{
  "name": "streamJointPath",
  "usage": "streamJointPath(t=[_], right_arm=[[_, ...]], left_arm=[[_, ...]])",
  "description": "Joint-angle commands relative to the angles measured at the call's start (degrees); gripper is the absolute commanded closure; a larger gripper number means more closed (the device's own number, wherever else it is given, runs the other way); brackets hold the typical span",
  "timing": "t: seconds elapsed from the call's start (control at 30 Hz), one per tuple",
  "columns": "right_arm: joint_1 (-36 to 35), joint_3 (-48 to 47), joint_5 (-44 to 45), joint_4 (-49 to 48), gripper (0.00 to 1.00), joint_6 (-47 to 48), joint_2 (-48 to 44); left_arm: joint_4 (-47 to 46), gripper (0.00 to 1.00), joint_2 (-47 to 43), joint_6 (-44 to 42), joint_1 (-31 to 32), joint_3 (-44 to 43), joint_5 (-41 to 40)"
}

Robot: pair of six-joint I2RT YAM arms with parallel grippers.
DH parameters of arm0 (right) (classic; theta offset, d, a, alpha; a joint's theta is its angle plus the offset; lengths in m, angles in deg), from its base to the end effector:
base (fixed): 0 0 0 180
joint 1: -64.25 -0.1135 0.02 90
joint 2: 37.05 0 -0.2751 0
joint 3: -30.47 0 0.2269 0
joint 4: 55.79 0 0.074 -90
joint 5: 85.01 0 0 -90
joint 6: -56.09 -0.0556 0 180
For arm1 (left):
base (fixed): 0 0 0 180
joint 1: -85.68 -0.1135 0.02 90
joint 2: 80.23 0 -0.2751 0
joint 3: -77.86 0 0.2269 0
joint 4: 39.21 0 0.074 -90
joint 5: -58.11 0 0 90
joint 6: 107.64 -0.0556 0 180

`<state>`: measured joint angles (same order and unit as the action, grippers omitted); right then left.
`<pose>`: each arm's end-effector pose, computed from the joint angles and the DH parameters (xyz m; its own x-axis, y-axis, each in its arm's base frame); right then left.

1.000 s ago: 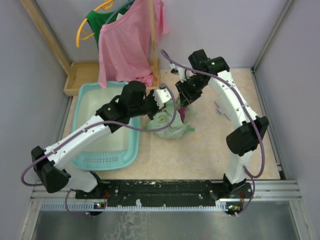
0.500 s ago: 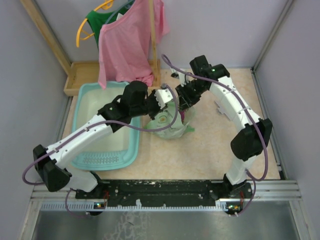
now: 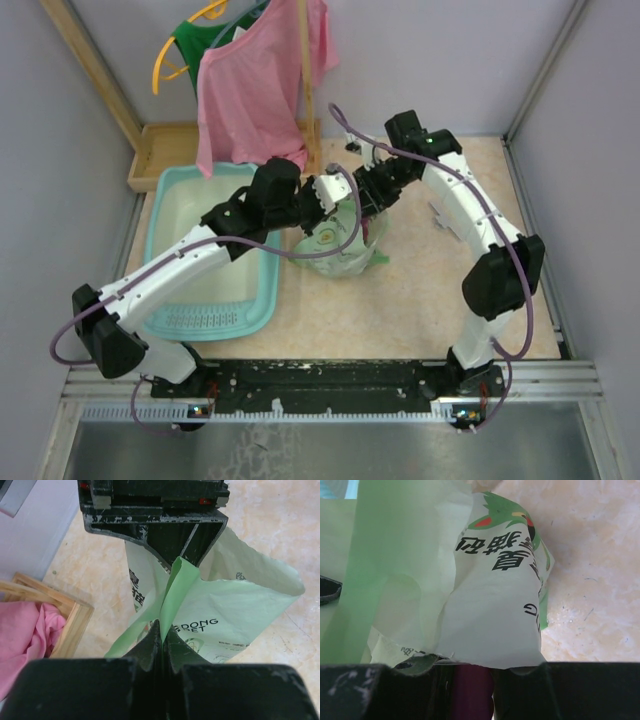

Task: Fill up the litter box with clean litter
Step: 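Scoop the cat litter from the cat litter bag.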

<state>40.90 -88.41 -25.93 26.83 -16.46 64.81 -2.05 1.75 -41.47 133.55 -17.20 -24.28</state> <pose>0.3043 0.1625 0.3383 -0.6372 -0.5553 -0.5344 -0.7610 0.5629 0.3225 0.2095 -0.2426 0.3846 0.0794 0.5092 -0.8570 0.8572 0.4039 0.3194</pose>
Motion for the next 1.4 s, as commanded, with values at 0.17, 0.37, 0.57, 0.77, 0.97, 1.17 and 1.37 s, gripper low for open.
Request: streamJointPath(t=[0.17,0.37,0.57,0.77,0.97,1.17,1.37], right_arm=[[1.2,1.9,-12.8,11.1,1.00,2.2,9.6],[1.2,0.1,-16.9,14.6,1.00,4.7,9.7],[0.5,0.2,-17.9,18.5,1.00,8.6,9.1],[-1.1,2.7,-19.3,18.5,1.00,9.3,8.4],[-1.1,2.3,-21.8,18.6,1.00,8.6,7.8],[-0.9,2.4,-25.1,18.7,1.00,8.1,7.2],[1.4,1.6,-28.3,18.7,1.00,7.6,6.2]], left_arm=[[-1.8,1.00,-2.0,0.5,0.1,-1.7,-5.6],[-1.0,1.00,-2.9,0.6,0.0,-1.4,-7.0],[-0.7,1.00,-3.0,1.0,0.1,-1.6,-7.2],[-0.8,1.00,-2.5,1.3,0.1,-2.2,-6.5],[-1.2,1.00,-2.6,0.8,0.0,-1.0,-7.5],[-2.6,1.00,-2.3,0.5,0.1,-0.2,-8.9],[-3.4,1.00,-2.6,1.2,0.2,-0.5,-10.0]])
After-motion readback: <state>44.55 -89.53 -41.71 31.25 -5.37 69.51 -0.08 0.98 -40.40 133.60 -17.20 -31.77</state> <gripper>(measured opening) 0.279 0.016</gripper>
